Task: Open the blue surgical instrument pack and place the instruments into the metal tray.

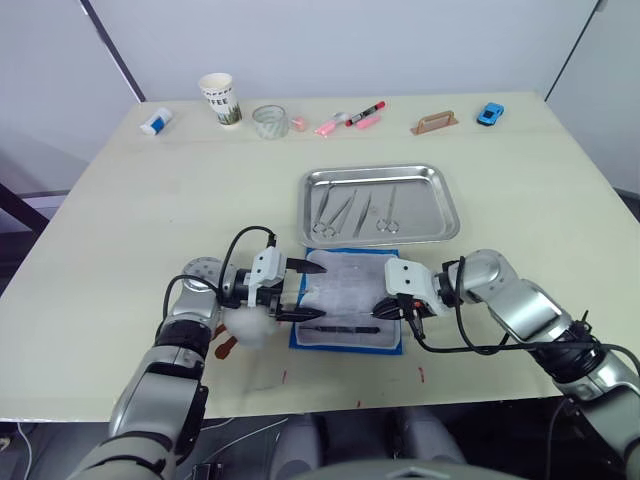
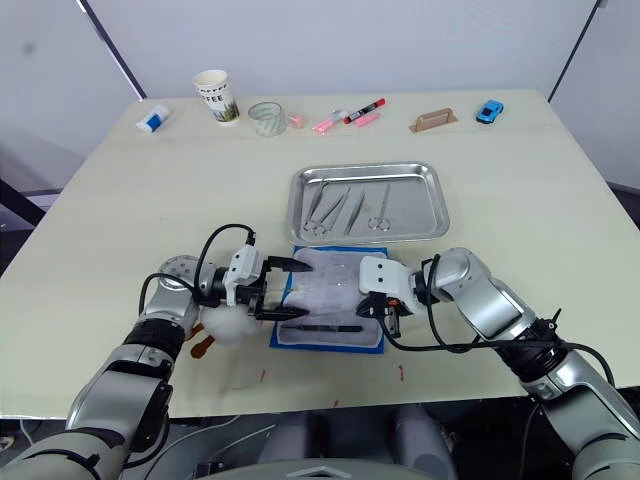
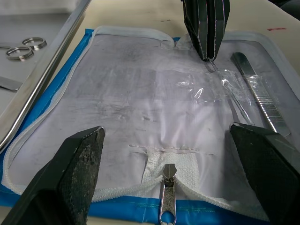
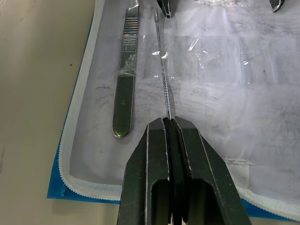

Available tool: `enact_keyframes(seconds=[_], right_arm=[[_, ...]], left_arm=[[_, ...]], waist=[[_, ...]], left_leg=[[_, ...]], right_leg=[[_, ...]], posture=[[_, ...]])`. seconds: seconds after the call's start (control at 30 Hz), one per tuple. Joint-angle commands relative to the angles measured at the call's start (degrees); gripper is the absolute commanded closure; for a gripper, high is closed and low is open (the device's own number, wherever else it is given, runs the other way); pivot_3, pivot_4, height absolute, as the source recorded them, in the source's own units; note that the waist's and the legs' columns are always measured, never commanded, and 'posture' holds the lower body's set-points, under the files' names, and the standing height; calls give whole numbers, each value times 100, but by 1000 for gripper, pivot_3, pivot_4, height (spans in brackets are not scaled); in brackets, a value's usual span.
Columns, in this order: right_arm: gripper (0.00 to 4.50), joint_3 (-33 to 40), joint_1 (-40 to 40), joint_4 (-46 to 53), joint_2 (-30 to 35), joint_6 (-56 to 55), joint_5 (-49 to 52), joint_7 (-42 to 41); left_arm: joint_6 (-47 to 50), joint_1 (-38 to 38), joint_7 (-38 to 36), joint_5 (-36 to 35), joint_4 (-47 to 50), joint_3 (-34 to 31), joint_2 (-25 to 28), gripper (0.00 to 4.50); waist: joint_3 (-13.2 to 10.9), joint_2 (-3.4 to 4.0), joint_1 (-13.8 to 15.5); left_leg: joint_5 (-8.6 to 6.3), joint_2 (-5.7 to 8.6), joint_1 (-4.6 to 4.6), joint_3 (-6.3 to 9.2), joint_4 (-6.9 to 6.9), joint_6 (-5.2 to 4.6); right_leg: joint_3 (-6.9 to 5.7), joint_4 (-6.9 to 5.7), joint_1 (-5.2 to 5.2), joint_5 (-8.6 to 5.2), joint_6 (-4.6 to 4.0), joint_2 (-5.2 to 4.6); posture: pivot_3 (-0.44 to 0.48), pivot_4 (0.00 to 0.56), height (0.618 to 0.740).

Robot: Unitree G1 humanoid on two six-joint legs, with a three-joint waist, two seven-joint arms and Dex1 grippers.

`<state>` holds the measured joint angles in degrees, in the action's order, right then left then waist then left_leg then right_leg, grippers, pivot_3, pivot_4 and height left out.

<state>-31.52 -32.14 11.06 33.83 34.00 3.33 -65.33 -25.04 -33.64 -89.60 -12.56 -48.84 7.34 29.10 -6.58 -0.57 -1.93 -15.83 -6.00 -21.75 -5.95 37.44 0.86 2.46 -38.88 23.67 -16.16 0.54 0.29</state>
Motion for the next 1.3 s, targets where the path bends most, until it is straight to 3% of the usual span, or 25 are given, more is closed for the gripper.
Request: enact_keyframes(seconds=[0.03, 0.7, 1.3], right_arm=[[4435, 24, -105, 536, 90, 286, -34, 18], [4435, -402, -418, 1072, 27, 878, -393, 324], [4435, -401, -562, 1566, 509, 1140, -558, 271]], left_arm=[[-24, 201, -43, 381, -295, 220, -4, 0], [-34, 192, -57, 393, -317, 228, 0, 0], [-55, 172, -71, 402, -356, 239, -22, 0]], waist=[[0, 0, 0], [0, 0, 0], [-1, 0, 2]], left_leg=[[0, 0, 0, 0, 0, 0], [0, 0, -1, 2, 0, 0], [0, 0, -2, 3, 0, 0]], right_leg=[[0, 0, 0, 0, 0, 0], [-2, 1, 1, 0, -1, 0], [-4, 1, 1, 0, -1, -1]], posture=[[0, 150, 740], [0, 150, 740], [0, 150, 740]])
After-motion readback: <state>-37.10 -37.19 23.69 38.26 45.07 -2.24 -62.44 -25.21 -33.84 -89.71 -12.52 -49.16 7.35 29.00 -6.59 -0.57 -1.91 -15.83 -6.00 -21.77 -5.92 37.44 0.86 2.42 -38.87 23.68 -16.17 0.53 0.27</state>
